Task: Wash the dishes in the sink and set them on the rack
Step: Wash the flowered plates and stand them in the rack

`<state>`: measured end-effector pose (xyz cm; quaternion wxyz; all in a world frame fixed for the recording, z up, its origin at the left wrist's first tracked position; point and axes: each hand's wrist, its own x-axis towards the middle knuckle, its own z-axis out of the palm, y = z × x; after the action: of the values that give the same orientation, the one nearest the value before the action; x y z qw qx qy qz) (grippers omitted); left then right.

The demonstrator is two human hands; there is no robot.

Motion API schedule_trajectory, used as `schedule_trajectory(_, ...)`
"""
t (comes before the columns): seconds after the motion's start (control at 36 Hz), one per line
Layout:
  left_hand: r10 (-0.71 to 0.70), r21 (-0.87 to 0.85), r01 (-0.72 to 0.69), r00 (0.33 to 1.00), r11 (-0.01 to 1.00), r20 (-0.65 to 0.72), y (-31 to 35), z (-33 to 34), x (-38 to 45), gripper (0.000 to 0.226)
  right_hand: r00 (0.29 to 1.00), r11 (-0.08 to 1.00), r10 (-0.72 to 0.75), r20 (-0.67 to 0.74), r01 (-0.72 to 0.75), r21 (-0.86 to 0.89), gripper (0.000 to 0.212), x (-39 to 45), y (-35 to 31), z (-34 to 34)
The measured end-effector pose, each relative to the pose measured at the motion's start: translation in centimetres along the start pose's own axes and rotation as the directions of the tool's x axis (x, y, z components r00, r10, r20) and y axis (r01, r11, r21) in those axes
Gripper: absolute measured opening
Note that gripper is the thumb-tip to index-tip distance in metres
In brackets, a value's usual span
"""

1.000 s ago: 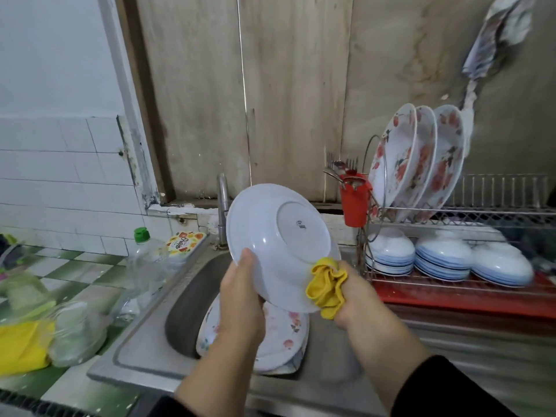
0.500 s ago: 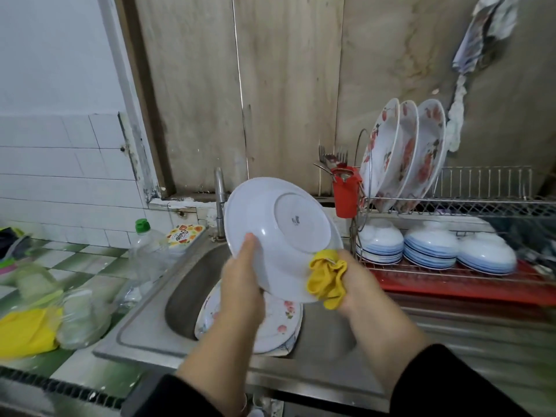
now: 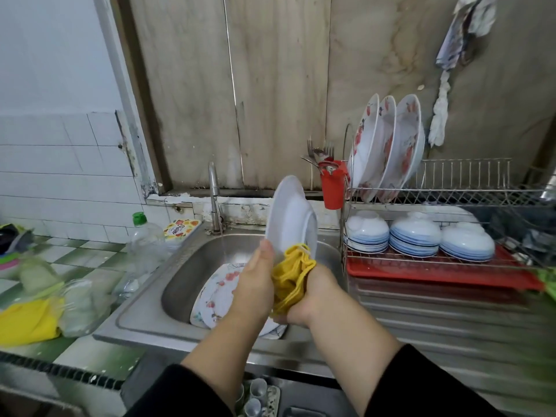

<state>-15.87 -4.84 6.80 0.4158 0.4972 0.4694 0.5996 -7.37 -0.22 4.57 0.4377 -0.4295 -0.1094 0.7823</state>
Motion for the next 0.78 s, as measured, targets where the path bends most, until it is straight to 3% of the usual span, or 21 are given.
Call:
schedule_trajectory(0.06, 0.028, 0.111, -0.039, 0.995, 0.993, 0.097, -0.3, 0.3, -0.3, 0.033, 1.0, 0.999, -0.008, -0.015, 0.008, -0.039, 0.04, -0.8, -0.5, 0.4)
schedule_trajectory(0.19, 0.137, 0.354, -0.222, 0.959, 0.908, 0.249, -1.0, 0.4, 0.2, 0.054, 0.994, 0.995, -0.1, 0.045, 0.101, -0.019, 0.036, -1.8, -2.1, 0.7)
schedule_trajectory(0.33, 0.315, 0.477, -0.53, 0.831, 0.701, 0.459, 0.0, 0.2, 1.1, 0.04, 0.974, 0.978, -0.208, 0.089, 0.205, 0.048, 0.044, -2.9, -3.4, 0.4)
schedule_trajectory(0.39, 0.33, 0.489, -0.603, 0.778, 0.63, 0.534, -0.2, -0.4, 2.0, 0.055, 0.954, 0.965, -0.257, 0.157, 0.245, 0.092, 0.056, -4.0, -3.6, 0.3)
schedule_trajectory(0.44, 0.305, 0.536, -0.619, 0.77, 0.574, 0.561, -0.1, -1.2, 2.5, 0.069, 0.932, 0.951, -0.301, 0.203, 0.276, 0.141, 0.08, -4.9, -3.7, 0.2)
schedule_trajectory(0.53, 0.269, 0.577, -0.642, 0.752, 0.505, 0.602, 0.6, -1.9, 2.7, 0.067, 0.912, 0.938, -0.341, 0.226, 0.314, 0.147, 0.096, -5.4, -3.8, 0.1)
schedule_trajectory(0.64, 0.25, 0.591, -0.672, 0.727, 0.446, 0.639, 2.1, -3.0, 3.1, 0.062, 0.904, 0.951, -0.309, 0.297, 0.299, 0.079, 0.083, -5.8, -3.1, 0.5)
schedule_trajectory(0.78, 0.238, 0.572, -0.71, 0.689, 0.411, 0.684, 2.5, -4.5, 3.7, 0.052, 0.915, 0.953, -0.298, 0.271, 0.302, 0.029, 0.061, -5.3, -2.2, 1.1)
